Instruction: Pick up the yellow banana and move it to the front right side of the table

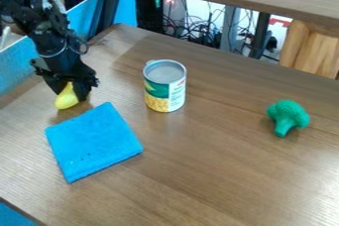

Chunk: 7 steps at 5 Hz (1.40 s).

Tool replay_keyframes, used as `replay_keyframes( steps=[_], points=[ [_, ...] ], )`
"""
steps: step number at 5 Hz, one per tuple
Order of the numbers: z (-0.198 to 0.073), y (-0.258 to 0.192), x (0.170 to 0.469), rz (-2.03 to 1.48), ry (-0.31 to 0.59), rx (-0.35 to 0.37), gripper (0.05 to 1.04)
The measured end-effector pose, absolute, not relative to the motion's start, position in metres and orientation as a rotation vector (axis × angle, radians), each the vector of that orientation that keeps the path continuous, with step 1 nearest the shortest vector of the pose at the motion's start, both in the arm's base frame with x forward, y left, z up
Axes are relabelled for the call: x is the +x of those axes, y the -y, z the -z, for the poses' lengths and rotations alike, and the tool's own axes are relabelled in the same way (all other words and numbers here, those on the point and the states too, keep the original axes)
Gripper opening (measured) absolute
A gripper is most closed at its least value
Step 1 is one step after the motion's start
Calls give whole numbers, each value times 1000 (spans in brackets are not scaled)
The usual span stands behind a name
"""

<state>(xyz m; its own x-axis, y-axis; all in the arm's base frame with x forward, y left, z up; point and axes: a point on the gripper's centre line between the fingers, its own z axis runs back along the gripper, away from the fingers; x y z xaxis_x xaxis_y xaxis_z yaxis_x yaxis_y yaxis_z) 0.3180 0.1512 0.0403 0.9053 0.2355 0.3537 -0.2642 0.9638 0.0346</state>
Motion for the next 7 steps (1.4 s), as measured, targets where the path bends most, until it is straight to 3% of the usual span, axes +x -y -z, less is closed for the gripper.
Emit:
replay_keyframes(
  steps=[1,3,4,5,7],
  points=[
    [-47,-144,309,-268,347,58,598],
    [-141,-118,295,-234,524,14,598],
    [-162,-67,293,-104,531,-6,598],
    [-160,-15,286,75,481,-56,599],
    [-123,79,267,333,424,-122,599]
  ],
)
